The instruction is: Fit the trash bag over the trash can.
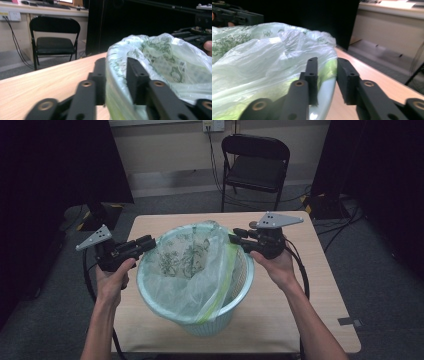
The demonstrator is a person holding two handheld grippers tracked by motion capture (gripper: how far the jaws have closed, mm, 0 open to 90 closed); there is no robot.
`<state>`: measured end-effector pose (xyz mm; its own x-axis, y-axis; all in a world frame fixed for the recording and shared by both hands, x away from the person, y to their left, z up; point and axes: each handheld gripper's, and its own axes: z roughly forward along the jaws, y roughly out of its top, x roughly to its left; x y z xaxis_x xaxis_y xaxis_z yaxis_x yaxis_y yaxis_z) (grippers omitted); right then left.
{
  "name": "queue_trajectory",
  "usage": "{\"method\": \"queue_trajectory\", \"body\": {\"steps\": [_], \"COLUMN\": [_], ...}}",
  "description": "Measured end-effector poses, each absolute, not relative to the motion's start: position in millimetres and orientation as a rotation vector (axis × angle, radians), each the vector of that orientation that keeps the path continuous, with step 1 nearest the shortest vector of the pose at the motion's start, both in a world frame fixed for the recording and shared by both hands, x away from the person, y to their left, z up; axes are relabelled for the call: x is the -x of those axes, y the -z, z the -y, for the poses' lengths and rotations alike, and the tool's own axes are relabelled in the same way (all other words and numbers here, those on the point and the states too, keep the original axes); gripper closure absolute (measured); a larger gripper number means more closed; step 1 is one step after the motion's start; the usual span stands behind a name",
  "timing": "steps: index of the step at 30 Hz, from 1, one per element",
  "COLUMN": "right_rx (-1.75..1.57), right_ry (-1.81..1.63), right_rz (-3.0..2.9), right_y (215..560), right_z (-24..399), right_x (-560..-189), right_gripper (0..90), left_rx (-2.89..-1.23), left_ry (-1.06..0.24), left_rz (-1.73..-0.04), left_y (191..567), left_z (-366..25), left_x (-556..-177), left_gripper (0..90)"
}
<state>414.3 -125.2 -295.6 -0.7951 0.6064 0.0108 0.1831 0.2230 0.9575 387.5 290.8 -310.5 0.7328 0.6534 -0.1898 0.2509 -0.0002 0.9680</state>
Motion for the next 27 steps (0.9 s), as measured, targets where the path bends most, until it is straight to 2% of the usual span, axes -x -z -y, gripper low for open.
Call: {"method": "queue_trajectory", "body": {"steps": [4,5,6,16,27], "right_rx": [-0.729,-0.726,-0.718,-0.735,-0.788], "right_ry": [-1.613,-1.625,-1.632,-1.638,-1.603], "right_rz": [-2.095,-2.088,-2.089,-2.045,-2.048], "right_y": [293,293,292,295,315], "right_z": [129,130,131,139,160], "right_x": [-411,-411,-411,-401,-388], "right_gripper": [80.3,87.0,90.0,90.0,90.0], "left_rx": [-1.582,-1.587,-1.585,-1.583,-1.577], "left_ry": [-0.373,-0.381,-0.383,-0.405,-0.418], "left_rz": [-0.755,-0.754,-0.755,-0.748,-0.742], "left_y": [310,310,310,310,311], "left_z": [-291,-291,-291,-295,-297], "left_x": [-385,-384,-383,-373,-365], "left_gripper": [74.6,74.7,74.7,74.5,74.3]}}
